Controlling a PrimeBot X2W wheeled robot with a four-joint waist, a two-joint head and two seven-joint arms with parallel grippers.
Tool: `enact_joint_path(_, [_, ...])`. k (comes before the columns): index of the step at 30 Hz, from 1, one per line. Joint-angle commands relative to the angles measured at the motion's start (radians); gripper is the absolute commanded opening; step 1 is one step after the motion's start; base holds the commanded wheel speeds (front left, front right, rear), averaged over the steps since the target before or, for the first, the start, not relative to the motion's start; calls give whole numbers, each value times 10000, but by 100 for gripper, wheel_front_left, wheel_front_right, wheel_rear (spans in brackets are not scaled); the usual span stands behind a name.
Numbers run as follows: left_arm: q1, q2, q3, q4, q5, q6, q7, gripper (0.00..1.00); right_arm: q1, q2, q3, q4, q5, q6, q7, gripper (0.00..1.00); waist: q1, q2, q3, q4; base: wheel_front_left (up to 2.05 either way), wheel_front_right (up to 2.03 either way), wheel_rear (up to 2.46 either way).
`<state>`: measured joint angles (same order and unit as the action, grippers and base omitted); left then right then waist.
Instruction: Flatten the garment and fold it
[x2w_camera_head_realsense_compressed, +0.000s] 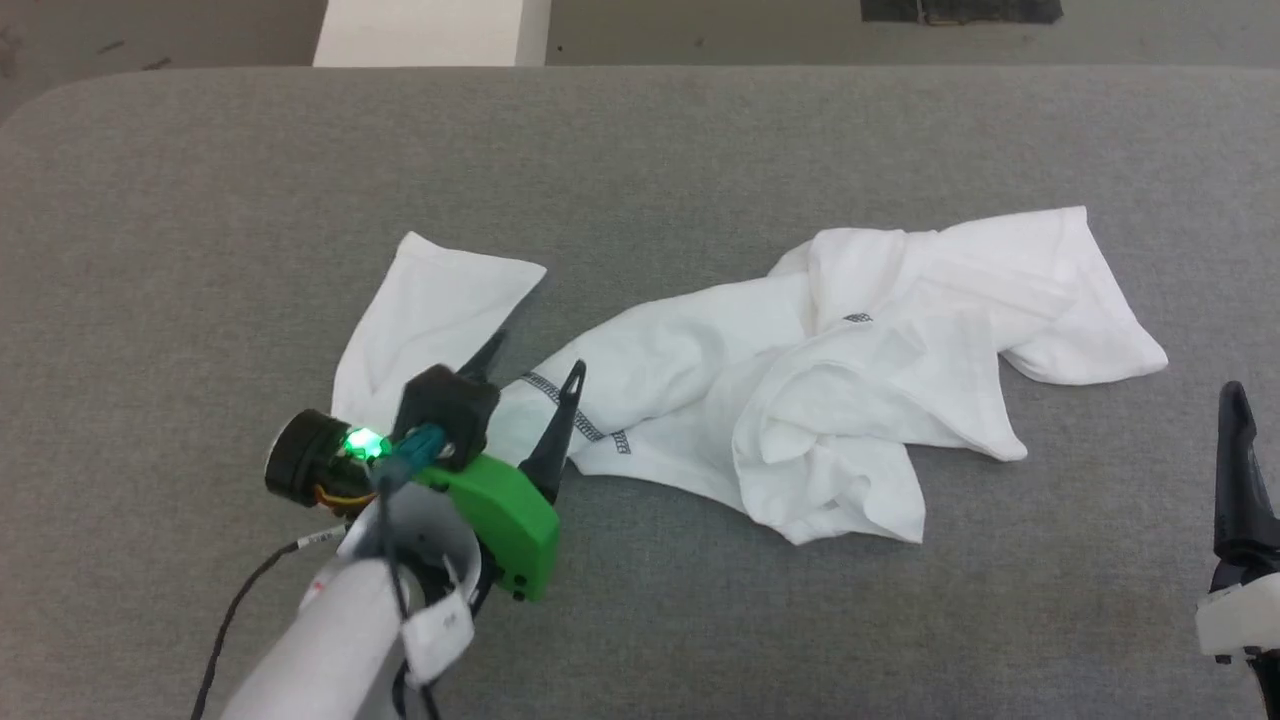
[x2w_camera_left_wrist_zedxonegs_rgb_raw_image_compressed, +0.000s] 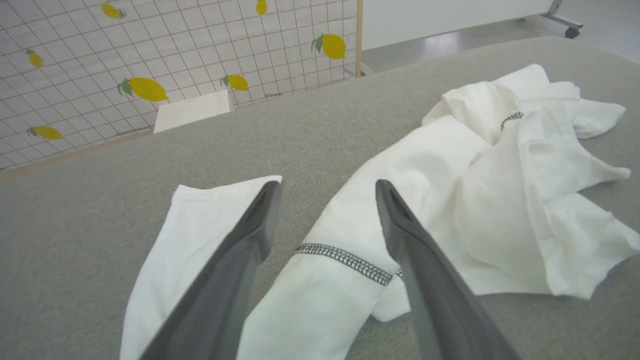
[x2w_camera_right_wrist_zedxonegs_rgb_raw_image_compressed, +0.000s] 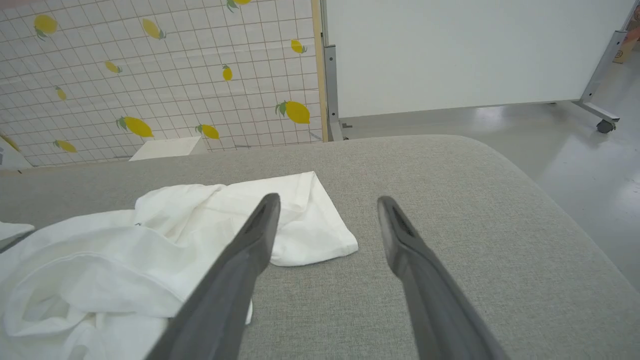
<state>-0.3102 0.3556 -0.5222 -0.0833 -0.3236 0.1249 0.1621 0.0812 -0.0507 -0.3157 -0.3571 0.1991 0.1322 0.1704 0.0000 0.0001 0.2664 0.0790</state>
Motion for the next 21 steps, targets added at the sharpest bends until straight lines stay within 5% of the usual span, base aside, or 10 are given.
enact_joint_path(1, [-389,153,-156,575,134,-253,299,100,-153,5,39,-1,-15,-15,43,100,0,-1,179,-194,0,0,0])
enact_joint_path(9, [-1366,238,-579,3033,-14,-1022,1385,100,-232,5,62,-81,-83,-15,142,100,0,-1,515,-491,0,0,0])
enact_joint_path(10, [-1435,225,-601,3176,-12,-1052,1403,82,-240,5,67,-86,-82,-15,141,100,0,-1,544,-506,0,0,0])
enact_joint_path(11, [-1516,206,-638,3306,-19,-1123,1381,0,-253,5,73,-86,-82,-15,137,100,0,-1,577,-524,0,0,0])
enact_joint_path(16, [-1769,-259,-11,3121,-748,-1052,618,0,-302,5,36,-57,-54,-15,123,100,0,-1,628,-511,0,0,0])
enact_joint_path(21, [-2109,-519,1237,2308,-1114,-119,-588,0,-340,5,61,25,-21,-15,100,100,0,-1,618,-404,0,0,0])
